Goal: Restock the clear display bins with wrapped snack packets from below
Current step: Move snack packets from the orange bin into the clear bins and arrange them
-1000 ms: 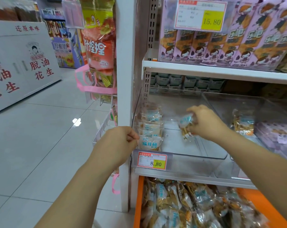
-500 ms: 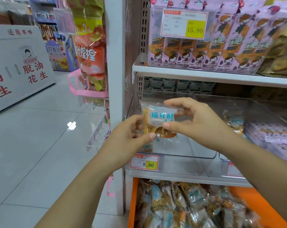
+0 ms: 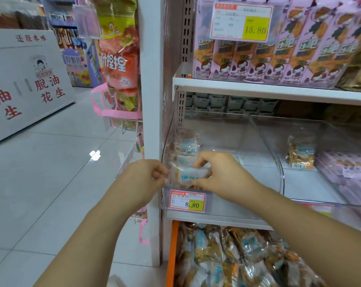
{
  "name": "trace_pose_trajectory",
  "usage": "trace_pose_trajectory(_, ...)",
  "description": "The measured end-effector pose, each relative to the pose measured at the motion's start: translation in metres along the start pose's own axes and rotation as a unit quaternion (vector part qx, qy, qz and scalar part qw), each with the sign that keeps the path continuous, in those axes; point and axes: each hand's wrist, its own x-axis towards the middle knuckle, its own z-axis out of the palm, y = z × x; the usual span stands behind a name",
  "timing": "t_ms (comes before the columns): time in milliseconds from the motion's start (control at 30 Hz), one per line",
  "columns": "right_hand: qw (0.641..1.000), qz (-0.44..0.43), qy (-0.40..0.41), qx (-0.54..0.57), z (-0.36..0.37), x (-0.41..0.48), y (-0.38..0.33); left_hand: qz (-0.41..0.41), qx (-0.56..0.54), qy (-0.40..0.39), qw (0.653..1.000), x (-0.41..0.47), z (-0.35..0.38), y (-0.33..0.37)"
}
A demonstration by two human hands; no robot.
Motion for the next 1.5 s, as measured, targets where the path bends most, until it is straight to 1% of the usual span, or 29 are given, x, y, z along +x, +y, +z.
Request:
trace_pose_trajectory(67, 0.999, 0.014, -0.04, -0.01, 0.011, 0.005, 0.0, -0.007, 0.006, -0.013, 1.0, 0.0, 0.002, 0.0)
trace_pose_trajectory(200, 0.994, 0.023, -0.105, -0.003, 0.008, 0.007, 0.005, -0.017, 0.009, -0.025, 1.0, 0.0, 0.0, 0.001)
trace_pose_trajectory(267, 0.994, 0.03, -0.106, -0.008, 0.01, 0.009, 0.007, -0.016, 0.007, -0.026, 1.0, 0.0, 0.0, 0.001)
trace_pose_trajectory(400, 0.994, 0.046, -0.098, 0.028, 0.022, 0.015, 0.008, -0.02, 0.009, -0.022, 1.0, 0.001, 0.003, 0.001)
trace_pose_trajectory(467, 0.991, 0.057, -0.115, 0.039, 0.022, 0.016, 0.008, -0.023, 0.013, -0.016, 1.0, 0.002, 0.003, -0.001)
trace_pose_trajectory(567, 0.986, 0.069, -0.148, 0.025, 0.016, 0.015, 0.009, -0.017, 0.016, -0.017, 1.0, 0.002, 0.004, -0.002)
trace_pose_trajectory(633, 0.986, 0.065, -0.152, 0.033, 0.012, 0.011, 0.009, -0.011, 0.017, -0.011, 1.0, 0.002, 0.005, -0.002)
trace_pose_trajectory(700, 0.991, 0.049, -0.12, 0.026, 0.009, 0.006, 0.01, 0.001, 0.022, 0.023, 0.999, 0.0, 0.006, 0.0)
trace_pose_trajectory(767, 0.998, 0.027, -0.051, 0.023, 0.006, -0.004, 0.011, 0.025, 0.012, 0.074, 0.997, -0.006, 0.007, 0.004)
trace_pose_trajectory(800, 1.0, 0.01, -0.011, 0.027, 0.003, -0.012, 0.011, 0.036, -0.005, 0.086, 0.996, -0.011, 0.007, 0.007)
trace_pose_trajectory(867, 0.997, -0.027, 0.056, 0.041, -0.002, -0.032, 0.011, 0.057, -0.052, 0.062, 0.995, -0.025, 0.012, 0.012)
trace_pose_trajectory(933, 0.993, -0.049, 0.094, 0.056, -0.005, -0.058, 0.016, 0.066, -0.099, -0.011, 0.993, -0.04, 0.025, 0.018)
trace_pose_trajectory(967, 0.991, -0.051, 0.1, 0.066, -0.006, -0.073, 0.021, 0.068, -0.11, -0.051, 0.99, -0.046, 0.035, 0.02)
trace_pose_trajectory(1000, 0.992, -0.043, 0.094, 0.076, -0.005, -0.088, 0.028, 0.068, -0.109, -0.086, 0.988, -0.051, 0.048, 0.021)
trace_pose_trajectory(1067, 0.995, 0.0, 0.052, 0.08, 0.002, -0.117, 0.048, 0.067, -0.083, -0.125, 0.986, -0.055, 0.079, 0.019)
trace_pose_trajectory(1167, 0.994, 0.095, -0.018, 0.054, 0.025, -0.15, 0.101, 0.059, -0.045, -0.151, 0.986, -0.053, 0.133, 0.011)
trace_pose_trajectory(1267, 0.978, 0.194, -0.058, 0.041, 0.052, -0.168, 0.158, 0.026, -0.014, -0.173, 0.985, -0.046, 0.187, 0.0)
trace_pose_trajectory(1400, 0.968, 0.241, -0.071, 0.021, 0.079, -0.17, 0.208, -0.037, -0.019, -0.19, 0.981, -0.041, 0.25, -0.01)
trace_pose_trajectory(1500, 0.958, 0.282, -0.057, -0.003, 0.093, -0.161, 0.232, -0.081, 0.015, -0.155, 0.985, -0.035, 0.281, -0.02)
